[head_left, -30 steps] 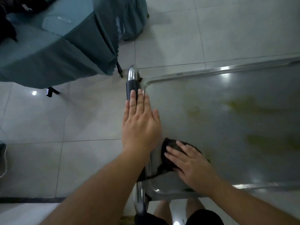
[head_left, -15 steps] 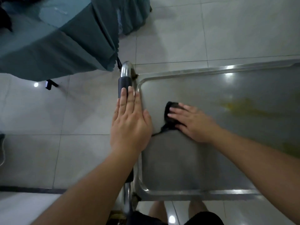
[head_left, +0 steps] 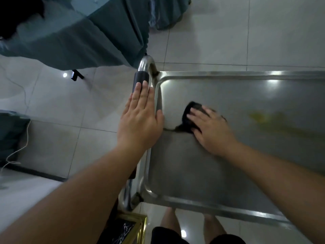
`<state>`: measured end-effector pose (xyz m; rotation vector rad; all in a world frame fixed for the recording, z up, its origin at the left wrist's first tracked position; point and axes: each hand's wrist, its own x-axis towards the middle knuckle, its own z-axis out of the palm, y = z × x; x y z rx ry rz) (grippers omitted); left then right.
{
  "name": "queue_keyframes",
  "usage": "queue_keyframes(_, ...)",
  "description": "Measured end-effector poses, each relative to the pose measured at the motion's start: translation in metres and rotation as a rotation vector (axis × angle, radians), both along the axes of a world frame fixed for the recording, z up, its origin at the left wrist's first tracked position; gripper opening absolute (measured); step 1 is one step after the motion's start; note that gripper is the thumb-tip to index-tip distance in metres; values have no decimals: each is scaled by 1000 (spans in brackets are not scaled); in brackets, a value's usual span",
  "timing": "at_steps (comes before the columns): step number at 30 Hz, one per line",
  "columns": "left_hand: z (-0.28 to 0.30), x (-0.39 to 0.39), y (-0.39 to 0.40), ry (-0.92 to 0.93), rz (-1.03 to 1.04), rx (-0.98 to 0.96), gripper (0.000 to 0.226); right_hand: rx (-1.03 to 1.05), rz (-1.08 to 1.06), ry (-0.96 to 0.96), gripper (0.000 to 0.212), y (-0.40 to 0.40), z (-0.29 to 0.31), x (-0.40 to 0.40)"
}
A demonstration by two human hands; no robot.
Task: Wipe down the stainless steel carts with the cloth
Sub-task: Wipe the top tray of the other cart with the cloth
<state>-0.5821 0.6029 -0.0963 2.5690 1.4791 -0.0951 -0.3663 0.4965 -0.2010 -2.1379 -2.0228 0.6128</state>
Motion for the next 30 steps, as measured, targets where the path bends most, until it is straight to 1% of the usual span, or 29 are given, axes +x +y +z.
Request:
queue_keyframes(3,3,1,0,14,3,-12,72,20,148,60,56,-114,0,-37)
queue_keyframes(5,4,1,-3,34,4,-7,73,-29,234,76,57,-184,-4,-60)
queue_keyframes(6,4,1,-4,41,7,-2,73,-46,250,72,55,-207,-3,-68)
queue_keyframes(8,4,0,-4,50,7,4,72,-24,273,33,51,-221,-6,-68)
queue_keyframes(11,2,1,-4,57,6,14,71,70,361,-45,49,-194,-8,-40)
queue_keyframes(12,2,2,-5,63,8,23,71,90,356,-60,49,-179,-8,-26)
queue_keyframes(16,0,2,-5,85,4,56,72,139,167,-30,44,-90,-8,42)
queue_keyframes(20,1,3,-5,90,12,56,72,-58,14,-41,52,14,-5,122)
queue_keyframes(23,0,3,-5,90,13,62,72,-119,-39,-70,55,57,-6,152)
queue_keyframes(26,-2,0,-5,92,5,75,72,-112,-56,-71,55,49,-6,145)
queue_keyframes(30,-3,-4,-4,80,-5,68,74,-34,-3,-43,49,-31,2,109)
